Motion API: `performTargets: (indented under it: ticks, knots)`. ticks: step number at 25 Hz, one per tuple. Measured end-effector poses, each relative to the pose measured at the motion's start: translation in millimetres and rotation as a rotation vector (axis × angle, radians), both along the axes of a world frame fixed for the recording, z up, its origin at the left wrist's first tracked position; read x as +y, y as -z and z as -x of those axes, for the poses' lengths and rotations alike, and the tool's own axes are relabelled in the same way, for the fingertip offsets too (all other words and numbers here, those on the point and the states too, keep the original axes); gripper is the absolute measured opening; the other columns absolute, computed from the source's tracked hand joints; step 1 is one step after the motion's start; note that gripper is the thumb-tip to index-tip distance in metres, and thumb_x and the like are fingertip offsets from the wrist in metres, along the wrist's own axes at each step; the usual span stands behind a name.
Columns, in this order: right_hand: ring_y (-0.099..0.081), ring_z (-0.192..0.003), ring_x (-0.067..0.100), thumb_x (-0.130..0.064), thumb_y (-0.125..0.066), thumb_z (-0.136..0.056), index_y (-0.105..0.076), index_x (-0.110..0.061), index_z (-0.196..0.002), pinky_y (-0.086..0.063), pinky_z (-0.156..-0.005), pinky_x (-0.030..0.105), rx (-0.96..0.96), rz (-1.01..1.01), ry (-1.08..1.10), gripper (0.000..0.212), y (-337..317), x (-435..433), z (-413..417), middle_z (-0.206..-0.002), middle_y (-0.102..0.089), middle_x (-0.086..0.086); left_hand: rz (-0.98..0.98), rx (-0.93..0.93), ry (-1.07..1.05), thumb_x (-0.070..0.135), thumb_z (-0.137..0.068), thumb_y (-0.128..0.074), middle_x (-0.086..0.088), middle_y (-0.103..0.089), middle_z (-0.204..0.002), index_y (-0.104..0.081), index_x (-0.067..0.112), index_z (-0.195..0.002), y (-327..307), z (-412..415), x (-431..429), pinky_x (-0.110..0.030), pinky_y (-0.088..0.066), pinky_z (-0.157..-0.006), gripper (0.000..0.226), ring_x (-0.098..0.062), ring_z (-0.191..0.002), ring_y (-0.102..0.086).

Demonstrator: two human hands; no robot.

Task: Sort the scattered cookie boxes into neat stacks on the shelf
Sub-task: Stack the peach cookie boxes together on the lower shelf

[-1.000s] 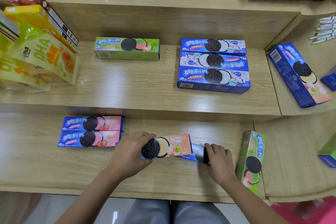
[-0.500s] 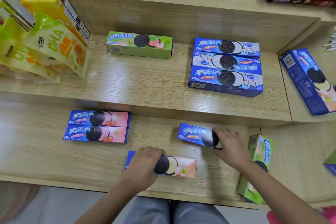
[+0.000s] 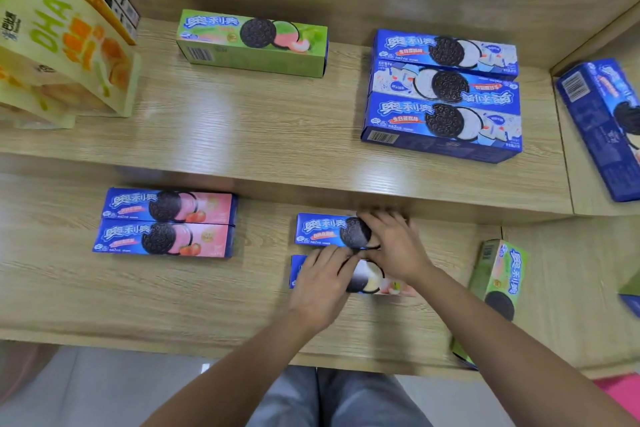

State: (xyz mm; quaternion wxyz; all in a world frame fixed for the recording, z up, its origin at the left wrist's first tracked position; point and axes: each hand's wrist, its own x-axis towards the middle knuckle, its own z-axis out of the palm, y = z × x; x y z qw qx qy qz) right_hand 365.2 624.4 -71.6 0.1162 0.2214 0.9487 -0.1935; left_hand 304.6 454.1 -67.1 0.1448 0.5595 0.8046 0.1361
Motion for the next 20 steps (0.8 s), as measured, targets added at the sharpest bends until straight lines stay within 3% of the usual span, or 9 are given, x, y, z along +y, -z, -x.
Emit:
performTargets:
  ticks: [5, 7, 9, 10, 12, 15, 17, 19, 20]
  knots:
    - [-0.039, -0.126, 0.024, -0.038, -0.073, -0.069, -0.041, -0.026, -0.132, -0.028, -0.100, 0.043, 0.000, 0.149, 0.006, 0.072, -9, 8, 1, -0.133, -0.051, -0.001, 0.030, -0.003, -0.033, 0.034, -0.057, -0.080, -0.003, -0.062, -0.115, -0.055, 0.018, -0.120, 0, 6, -7, -0.034, -0.050, -0.086, 0.069, -0.024, -0.107, -0.059]
    - [-0.046, -0.119, 0.026, -0.036, -0.070, -0.073, -0.045, -0.020, -0.128, -0.036, -0.099, 0.043, 0.138, 0.170, 0.019, 0.063, -21, 11, -9, -0.125, -0.056, 0.003, 0.015, -0.070, -0.115, 0.038, -0.058, -0.079, -0.005, -0.055, -0.126, -0.048, 0.018, -0.127, 0, 14, -17, -0.038, -0.049, -0.090, 0.078, -0.026, -0.115, -0.053]
    - [-0.048, -0.112, 0.021, -0.043, -0.064, -0.075, -0.048, -0.021, -0.124, -0.037, -0.098, 0.032, 0.293, 0.174, 0.128, 0.056, -30, 14, -35, -0.120, -0.057, -0.001, -0.014, -0.186, -0.258, 0.038, -0.058, -0.079, -0.005, -0.044, -0.137, -0.036, 0.018, -0.134, 4, 24, -33, -0.038, -0.040, -0.101, 0.090, -0.024, -0.123, -0.042]
    - [-0.045, -0.114, 0.015, -0.051, -0.063, -0.073, -0.044, -0.024, -0.126, -0.031, -0.099, 0.024, 0.315, 0.182, 0.205, 0.063, -32, 15, -52, -0.124, -0.053, -0.005, -0.025, -0.262, -0.325, 0.034, -0.057, -0.080, -0.004, -0.037, -0.143, -0.030, 0.017, -0.138, 7, 29, -42, -0.037, -0.032, -0.107, 0.097, -0.023, -0.129, -0.034]
    - [-0.028, -0.124, 0.005, -0.062, -0.070, -0.060, -0.028, -0.025, -0.138, -0.019, -0.102, 0.017, 0.237, 0.275, 0.378, 0.096, -29, 11, -85, -0.137, -0.036, -0.011, -0.011, -0.405, -0.414, 0.024, -0.056, -0.083, -0.002, -0.023, -0.151, -0.018, 0.015, -0.143, 13, 34, -55, -0.033, -0.017, -0.113, 0.109, -0.019, -0.138, -0.019]
    - [-0.016, -0.138, 0.012, -0.040, -0.090, -0.042, -0.004, -0.018, -0.145, -0.016, -0.111, 0.028, 0.013, 0.504, 0.468, 0.136, -7, -2, -109, -0.150, -0.018, -0.002, 0.022, -0.541, -0.475, 0.010, -0.058, -0.082, 0.001, -0.024, -0.150, -0.014, 0.015, -0.144, 21, 30, -58, -0.025, -0.014, -0.112, 0.109, -0.018, -0.139, -0.018]
    - [-0.035, -0.133, 0.017, -0.019, -0.091, -0.043, -0.008, -0.018, -0.144, -0.032, -0.110, 0.035, 0.037, 0.646, 0.466, 0.131, 1, -7, -104, -0.147, -0.031, -0.002, -0.035, -0.594, -0.489, 0.001, -0.060, -0.077, 0.006, -0.037, -0.138, -0.023, 0.018, -0.142, 22, 28, -49, -0.011, -0.019, -0.104, 0.099, -0.017, -0.130, -0.033]
    - [-0.059, -0.107, 0.005, -0.011, -0.086, -0.047, -0.029, -0.035, -0.135, -0.050, -0.087, 0.023, 0.127, 0.698, 0.479, 0.108, 4, -3, -96, -0.123, -0.057, -0.018, -0.122, -0.601, -0.522, -0.004, -0.062, -0.075, 0.009, -0.045, -0.126, -0.033, 0.018, -0.136, 23, 26, -39, -0.005, -0.025, -0.093, 0.088, -0.015, -0.118, -0.044]
    - [-0.062, -0.095, -0.003, -0.007, -0.084, -0.049, -0.035, -0.045, -0.126, -0.049, -0.076, 0.013, 0.154, 0.667, 0.476, 0.099, 6, 1, -95, -0.111, -0.062, -0.025, -0.142, -0.597, -0.554, -0.004, -0.062, -0.075, 0.007, -0.049, -0.123, -0.036, 0.018, -0.134, 23, 26, -35, -0.008, -0.029, -0.091, 0.084, -0.015, -0.114, -0.047]
